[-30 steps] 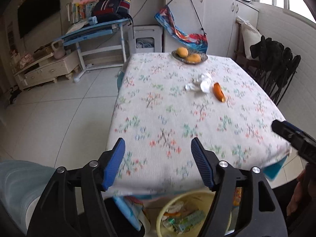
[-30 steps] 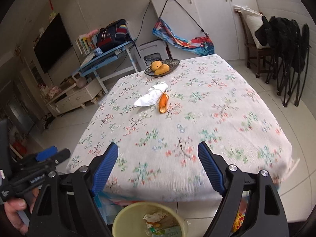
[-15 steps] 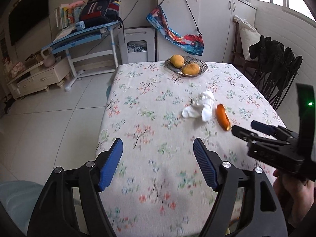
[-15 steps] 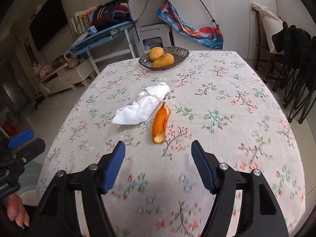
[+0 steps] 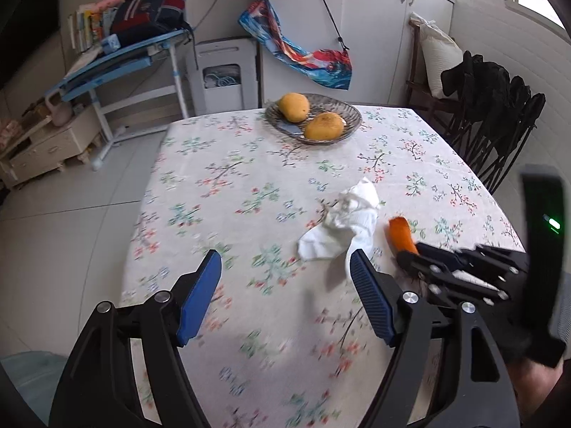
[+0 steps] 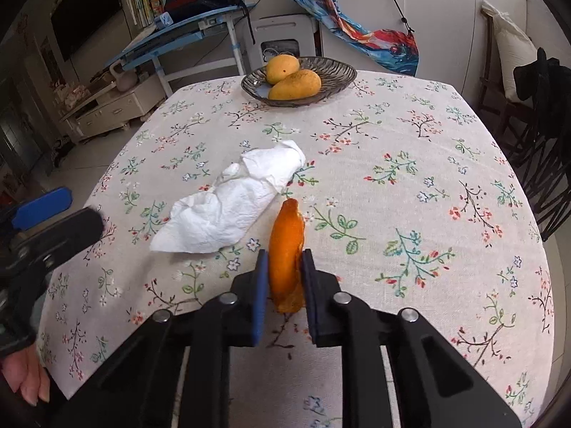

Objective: Collect trash
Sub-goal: 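Grasp the white tissue with the left tool while the right tool grasps the last orange peel, then carry the peel over the bucket and open the right tool while the left tool carries the tissue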

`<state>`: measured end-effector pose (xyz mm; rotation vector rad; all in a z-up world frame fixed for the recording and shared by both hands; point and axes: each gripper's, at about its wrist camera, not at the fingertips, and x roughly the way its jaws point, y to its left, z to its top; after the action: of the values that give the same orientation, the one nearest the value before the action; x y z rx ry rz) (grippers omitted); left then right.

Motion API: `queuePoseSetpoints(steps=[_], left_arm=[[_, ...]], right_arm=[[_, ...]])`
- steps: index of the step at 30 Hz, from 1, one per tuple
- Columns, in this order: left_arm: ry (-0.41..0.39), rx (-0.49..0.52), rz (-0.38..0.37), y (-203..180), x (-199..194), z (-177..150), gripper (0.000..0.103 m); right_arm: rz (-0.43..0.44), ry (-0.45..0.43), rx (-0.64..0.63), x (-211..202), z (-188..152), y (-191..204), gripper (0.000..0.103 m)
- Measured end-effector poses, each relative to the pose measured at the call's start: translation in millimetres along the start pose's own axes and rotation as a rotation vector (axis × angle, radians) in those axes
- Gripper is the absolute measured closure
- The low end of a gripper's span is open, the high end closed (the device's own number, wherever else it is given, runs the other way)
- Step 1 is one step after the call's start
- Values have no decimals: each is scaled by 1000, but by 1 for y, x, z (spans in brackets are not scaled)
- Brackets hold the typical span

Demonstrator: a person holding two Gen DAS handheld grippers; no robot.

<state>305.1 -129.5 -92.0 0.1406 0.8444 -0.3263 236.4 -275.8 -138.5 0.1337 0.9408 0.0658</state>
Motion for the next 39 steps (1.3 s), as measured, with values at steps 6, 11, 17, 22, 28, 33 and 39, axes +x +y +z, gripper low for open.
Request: queuePoseSetpoints(steps=[6, 11, 17, 22, 28, 33, 39], left_arm=[[28, 77, -7, -26, 35, 14, 30], [58, 115, -18, -44, 62, 23, 30], [87, 150, -9, -58, 88, 25, 30], [102, 134, -64, -59, 91, 24, 69], [70, 159, -49, -58, 67, 14, 92], [13, 106, -23, -39, 21, 4, 92], [-36, 47, 17, -15, -33, -17, 92]], right_arm=[[23, -11, 53, -19, -10, -27, 86], [64, -8, 120, -20, -13, -42, 86], [78, -26, 137, -25, -9, -44, 86], [98, -33, 170, -28, -11, -50, 86], [124, -77, 178, -47, -14, -44, 86], [157, -131, 198, -72, -29, -36, 86], [205, -201, 184, -101, -45, -18, 86]])
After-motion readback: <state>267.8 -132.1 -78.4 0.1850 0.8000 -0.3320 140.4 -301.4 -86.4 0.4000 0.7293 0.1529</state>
